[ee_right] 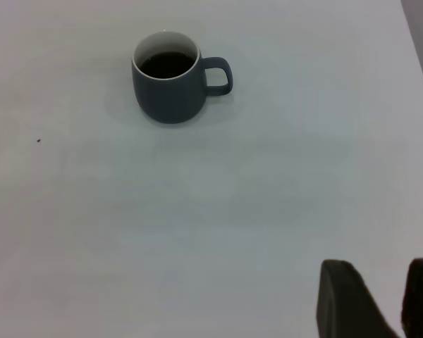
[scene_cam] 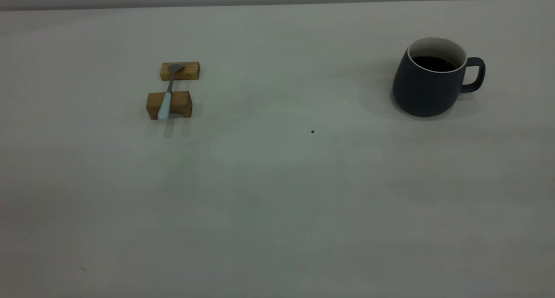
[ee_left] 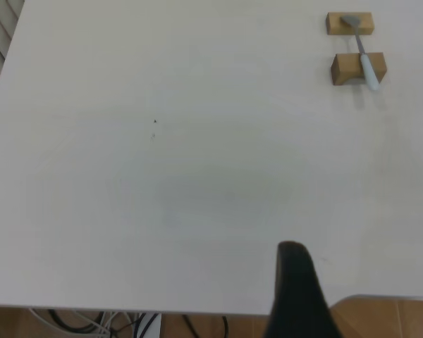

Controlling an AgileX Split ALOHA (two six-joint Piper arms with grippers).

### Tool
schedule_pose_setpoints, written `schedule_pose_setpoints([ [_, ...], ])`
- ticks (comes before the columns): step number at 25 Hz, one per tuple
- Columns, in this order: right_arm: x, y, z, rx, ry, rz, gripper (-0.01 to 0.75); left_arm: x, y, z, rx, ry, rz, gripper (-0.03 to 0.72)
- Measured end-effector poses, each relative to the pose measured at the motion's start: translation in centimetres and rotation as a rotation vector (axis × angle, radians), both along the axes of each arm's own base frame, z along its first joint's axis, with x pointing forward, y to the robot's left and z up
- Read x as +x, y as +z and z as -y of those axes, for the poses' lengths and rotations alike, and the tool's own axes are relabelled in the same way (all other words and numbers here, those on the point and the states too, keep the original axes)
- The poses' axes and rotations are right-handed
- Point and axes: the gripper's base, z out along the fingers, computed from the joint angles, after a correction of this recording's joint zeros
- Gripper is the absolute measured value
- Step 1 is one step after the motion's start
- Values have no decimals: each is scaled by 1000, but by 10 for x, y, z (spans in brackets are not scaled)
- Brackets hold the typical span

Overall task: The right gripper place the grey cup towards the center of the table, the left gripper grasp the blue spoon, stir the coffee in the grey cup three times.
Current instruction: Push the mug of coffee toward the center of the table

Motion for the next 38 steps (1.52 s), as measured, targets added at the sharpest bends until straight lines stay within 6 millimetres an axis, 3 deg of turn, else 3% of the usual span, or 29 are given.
schedule_pose_setpoints([
  [25,1,3,0,39,-33,-2,247,0,0,0,0,0,0,560],
  [28,6,15,1,44,-39,-28,302,0,0,0,0,0,0,560],
  [32,30,38,2,5,-20,-73,466,0,0,0,0,0,0,560],
  [36,79,50,4,-39,-6,-166,667,0,0,0,0,0,0,560],
  [38,110,46,6,-65,7,-239,714,0,0,0,0,0,0,560],
])
